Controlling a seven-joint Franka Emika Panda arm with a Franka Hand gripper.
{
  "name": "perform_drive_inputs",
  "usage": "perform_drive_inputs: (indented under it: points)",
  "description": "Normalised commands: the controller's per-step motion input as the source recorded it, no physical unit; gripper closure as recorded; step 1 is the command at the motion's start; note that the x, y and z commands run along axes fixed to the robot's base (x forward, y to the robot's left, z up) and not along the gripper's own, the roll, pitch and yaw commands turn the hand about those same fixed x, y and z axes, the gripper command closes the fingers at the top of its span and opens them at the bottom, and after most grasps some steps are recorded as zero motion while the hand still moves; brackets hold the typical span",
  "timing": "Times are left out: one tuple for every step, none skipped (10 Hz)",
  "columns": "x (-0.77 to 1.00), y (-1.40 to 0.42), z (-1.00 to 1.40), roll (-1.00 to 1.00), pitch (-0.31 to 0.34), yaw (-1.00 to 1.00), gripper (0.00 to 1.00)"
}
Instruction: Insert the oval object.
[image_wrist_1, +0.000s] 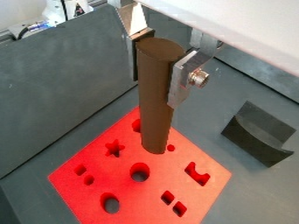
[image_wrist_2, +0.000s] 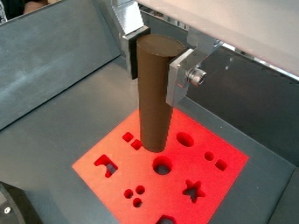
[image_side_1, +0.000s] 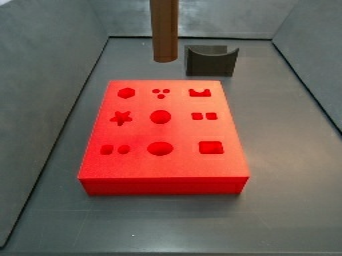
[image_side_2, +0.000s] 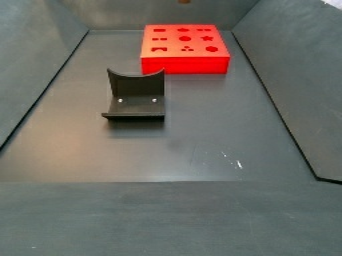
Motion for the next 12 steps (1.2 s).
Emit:
perform_drive_inputs:
  points:
    - [0.0, -0.04, -0.01, 0.0, 0.0, 0.0, 1.0]
    - [0.05, -0.25, 0.0, 0.03, 0.0, -0.07, 1.0]
    - [0.0, -0.31, 0.0, 0.04, 0.0, -0.09, 1.0]
    - [0.01, 0.0, 0.0, 0.0, 0.0, -0.01, 1.0]
    - [0.13, 0.0, 0.0, -0.32, 0.0, -0.18, 1.0]
    - [0.09, 0.0, -0.03, -0.5, 0.0, -0.23, 1.0]
    - [0.13, 0.0, -0.05, -0.5, 0.0, -0.22, 1.0]
    - [0.0, -0.32, -0.05, 0.03, 0.0, 0.05, 1.0]
    - [-0.07, -0.42, -0.03, 0.25, -0.013, 0.09, 1.0]
    - [-0.19, -0.49, -0.05, 0.41, -0.073, 0.13, 1.0]
    - [-0.1, -0.4, -0.07, 0.45, -0.093, 0.25, 1.0]
    - [0.0, -0.41, -0.01, 0.42, -0.069, 0.31, 1.0]
